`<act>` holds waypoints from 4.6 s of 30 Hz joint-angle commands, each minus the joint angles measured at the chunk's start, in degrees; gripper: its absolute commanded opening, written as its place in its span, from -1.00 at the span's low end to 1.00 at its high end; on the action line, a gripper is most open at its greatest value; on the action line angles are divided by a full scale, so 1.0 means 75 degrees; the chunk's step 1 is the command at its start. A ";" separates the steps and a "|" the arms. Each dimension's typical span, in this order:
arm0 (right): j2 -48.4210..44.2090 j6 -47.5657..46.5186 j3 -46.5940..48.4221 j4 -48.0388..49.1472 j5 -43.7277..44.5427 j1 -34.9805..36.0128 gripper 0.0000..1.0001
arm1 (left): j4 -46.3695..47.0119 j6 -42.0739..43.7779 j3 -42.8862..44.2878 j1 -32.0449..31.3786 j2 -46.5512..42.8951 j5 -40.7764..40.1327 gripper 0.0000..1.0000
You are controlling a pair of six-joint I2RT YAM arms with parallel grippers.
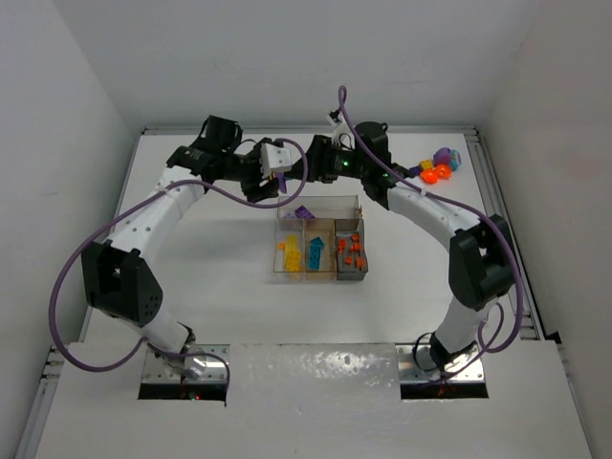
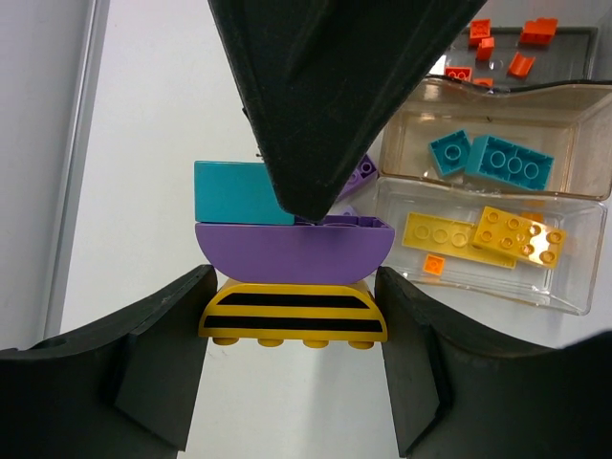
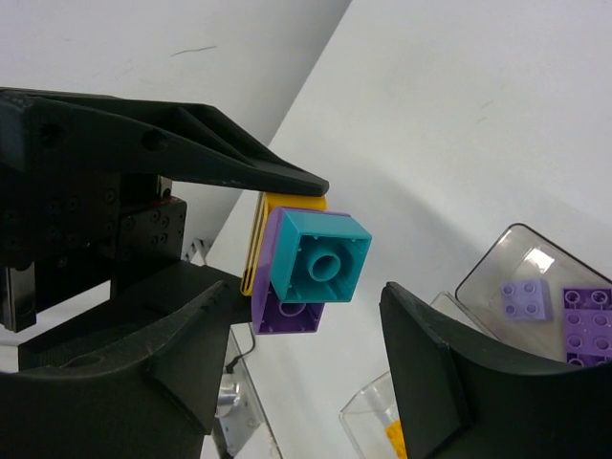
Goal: Sort the legos into containers by color
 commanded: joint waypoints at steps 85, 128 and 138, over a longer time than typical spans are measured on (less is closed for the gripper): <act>-0.0449 -0.0090 -0.0555 0.0245 -0.0657 -0.0595 -0.85 | 0.0836 -0.0388 -0.0723 -0.0102 -0.0807 0.0354 -1.00; 0.3031 -0.0444 0.2843 -0.5455 0.7208 0.0882 0.10 | 0.4352 -0.5345 -0.3547 0.0226 -0.2518 -0.4768 -1.00; 0.3383 -0.0292 0.2937 -0.5361 0.7160 0.0835 0.10 | 0.4540 -0.5345 -0.3653 0.0250 -0.2542 -0.4850 -1.00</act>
